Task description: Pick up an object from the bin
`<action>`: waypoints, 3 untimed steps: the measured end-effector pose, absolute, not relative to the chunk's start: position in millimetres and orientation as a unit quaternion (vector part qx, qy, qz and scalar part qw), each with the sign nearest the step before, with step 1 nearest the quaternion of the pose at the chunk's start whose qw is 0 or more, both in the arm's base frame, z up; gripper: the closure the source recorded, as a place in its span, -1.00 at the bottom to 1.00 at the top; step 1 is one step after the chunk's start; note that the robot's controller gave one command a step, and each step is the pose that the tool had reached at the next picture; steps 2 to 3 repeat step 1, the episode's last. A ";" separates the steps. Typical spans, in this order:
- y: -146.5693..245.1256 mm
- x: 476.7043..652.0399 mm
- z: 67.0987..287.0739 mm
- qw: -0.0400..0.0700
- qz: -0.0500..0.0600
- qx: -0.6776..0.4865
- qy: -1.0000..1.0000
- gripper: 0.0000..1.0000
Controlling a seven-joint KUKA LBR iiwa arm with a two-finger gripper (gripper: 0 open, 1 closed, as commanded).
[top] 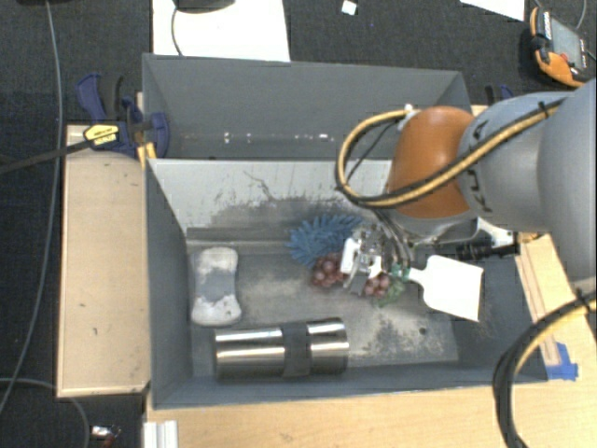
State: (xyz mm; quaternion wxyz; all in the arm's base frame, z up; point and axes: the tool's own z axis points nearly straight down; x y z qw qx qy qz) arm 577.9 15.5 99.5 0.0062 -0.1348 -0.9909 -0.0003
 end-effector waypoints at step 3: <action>15.2 580.9 141.7 0.001 -0.001 -0.134 -0.991 1.00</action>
Offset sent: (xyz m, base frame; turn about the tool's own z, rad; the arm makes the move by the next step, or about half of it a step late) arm 0.0018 -0.0003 0.0512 -0.0008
